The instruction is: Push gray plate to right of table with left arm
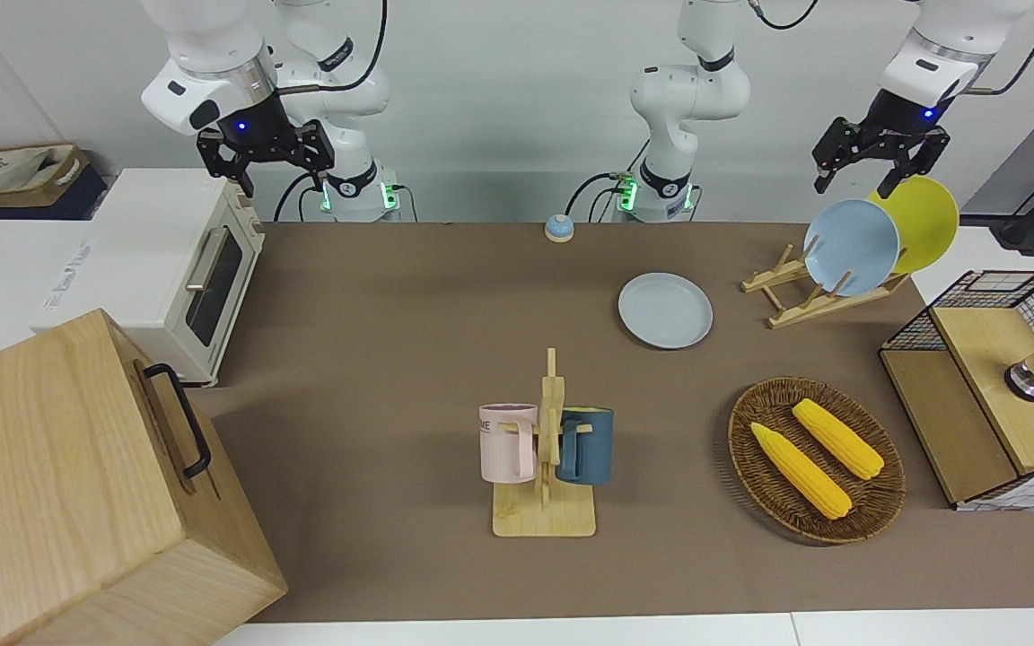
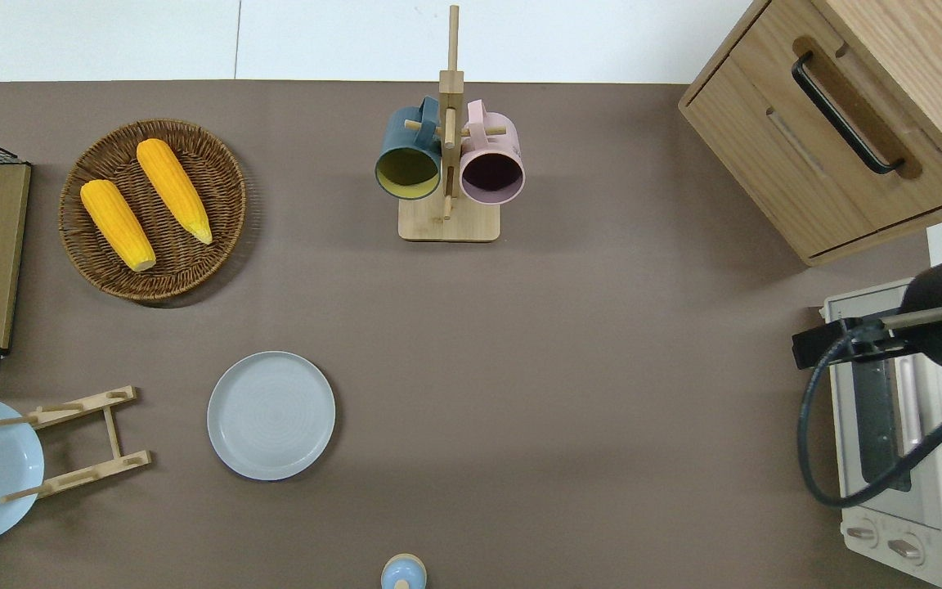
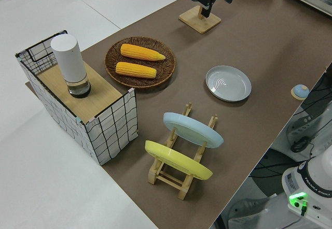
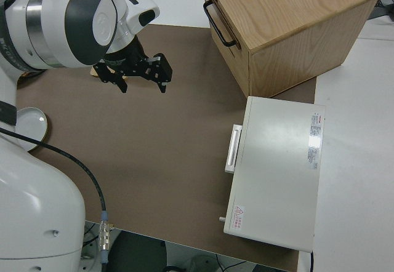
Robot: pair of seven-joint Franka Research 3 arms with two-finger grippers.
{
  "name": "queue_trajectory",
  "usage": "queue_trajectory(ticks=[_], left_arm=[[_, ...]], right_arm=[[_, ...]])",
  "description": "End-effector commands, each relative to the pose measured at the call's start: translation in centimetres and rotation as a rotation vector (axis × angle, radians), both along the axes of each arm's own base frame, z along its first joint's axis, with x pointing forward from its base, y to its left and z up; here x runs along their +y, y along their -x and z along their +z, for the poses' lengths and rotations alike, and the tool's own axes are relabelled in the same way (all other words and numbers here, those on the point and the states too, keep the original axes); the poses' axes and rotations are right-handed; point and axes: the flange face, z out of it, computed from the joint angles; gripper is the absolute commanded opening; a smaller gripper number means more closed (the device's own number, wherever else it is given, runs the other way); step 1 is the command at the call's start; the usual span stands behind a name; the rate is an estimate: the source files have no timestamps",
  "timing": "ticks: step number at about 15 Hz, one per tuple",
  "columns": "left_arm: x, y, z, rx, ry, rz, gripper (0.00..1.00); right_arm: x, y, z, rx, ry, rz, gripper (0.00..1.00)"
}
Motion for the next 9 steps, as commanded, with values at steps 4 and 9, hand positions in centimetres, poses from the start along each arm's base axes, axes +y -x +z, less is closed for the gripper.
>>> queue_trajectory(ticks=[4, 9], left_arm=[[0.8, -0.4, -0.8, 0.035, -0.022, 0.017, 0.99], [0.4, 0.3, -1.9, 0.083, -0.023, 0.079, 0.99]], right_arm=[[-0.1, 0.3, 0.4, 0.004, -0.002, -0.014, 0.983], [-0.1, 0.3, 0.4, 0.004, -0.001, -0.015, 0.983]])
